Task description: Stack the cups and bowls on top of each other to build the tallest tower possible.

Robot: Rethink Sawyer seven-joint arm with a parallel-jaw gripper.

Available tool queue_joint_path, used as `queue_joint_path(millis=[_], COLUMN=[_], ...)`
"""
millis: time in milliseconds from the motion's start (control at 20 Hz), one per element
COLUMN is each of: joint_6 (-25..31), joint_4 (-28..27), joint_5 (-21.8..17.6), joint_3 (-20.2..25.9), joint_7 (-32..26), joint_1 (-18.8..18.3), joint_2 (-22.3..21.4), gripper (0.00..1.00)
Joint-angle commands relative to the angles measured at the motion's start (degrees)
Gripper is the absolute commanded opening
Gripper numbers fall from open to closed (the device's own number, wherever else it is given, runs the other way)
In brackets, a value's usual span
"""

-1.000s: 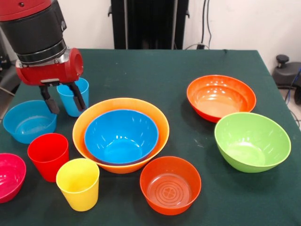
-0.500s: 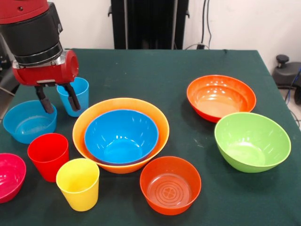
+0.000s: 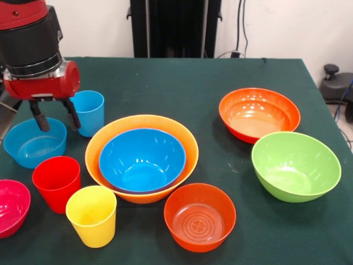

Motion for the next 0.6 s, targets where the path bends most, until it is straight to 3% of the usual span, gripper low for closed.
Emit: queue_joint_path(millis=[50,600], joint_6=[-0.87,-3.01], joint_4=[2.94,3.09], joint_5=[-6.35,-10.36], joint_3=[1.41,1.59], joint_7=[-16.97,-15.86], joint_1=[-0.36,-0.69], joint_2=[4.82,6.72], gripper=[1.00,1.00])
